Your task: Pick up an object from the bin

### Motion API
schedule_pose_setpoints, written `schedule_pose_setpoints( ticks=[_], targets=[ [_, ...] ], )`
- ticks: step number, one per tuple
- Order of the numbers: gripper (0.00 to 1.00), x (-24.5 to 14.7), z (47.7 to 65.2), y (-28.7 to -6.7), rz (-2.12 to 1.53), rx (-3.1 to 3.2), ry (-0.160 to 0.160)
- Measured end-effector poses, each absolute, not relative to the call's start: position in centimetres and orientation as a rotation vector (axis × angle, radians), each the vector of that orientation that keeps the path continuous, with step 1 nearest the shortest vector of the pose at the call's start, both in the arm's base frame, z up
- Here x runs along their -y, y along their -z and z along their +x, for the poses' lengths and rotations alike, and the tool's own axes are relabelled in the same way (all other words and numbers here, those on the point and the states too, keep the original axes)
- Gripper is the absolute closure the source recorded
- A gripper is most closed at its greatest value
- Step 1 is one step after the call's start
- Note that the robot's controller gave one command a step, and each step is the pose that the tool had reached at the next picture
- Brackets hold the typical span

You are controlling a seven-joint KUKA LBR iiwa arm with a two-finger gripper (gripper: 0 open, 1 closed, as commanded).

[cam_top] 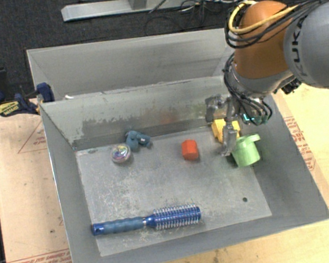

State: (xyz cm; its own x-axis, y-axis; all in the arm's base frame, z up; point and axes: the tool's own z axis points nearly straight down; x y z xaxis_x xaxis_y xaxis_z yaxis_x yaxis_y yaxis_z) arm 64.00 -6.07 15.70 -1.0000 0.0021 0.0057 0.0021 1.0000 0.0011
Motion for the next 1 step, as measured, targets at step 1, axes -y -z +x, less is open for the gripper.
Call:
schedule_pose_setpoints(
  ticks=[1],
  targets=[
    [0.00, 1.75, 62.52, -6.49, -0.094, 3.135, 0.005]
  ],
)
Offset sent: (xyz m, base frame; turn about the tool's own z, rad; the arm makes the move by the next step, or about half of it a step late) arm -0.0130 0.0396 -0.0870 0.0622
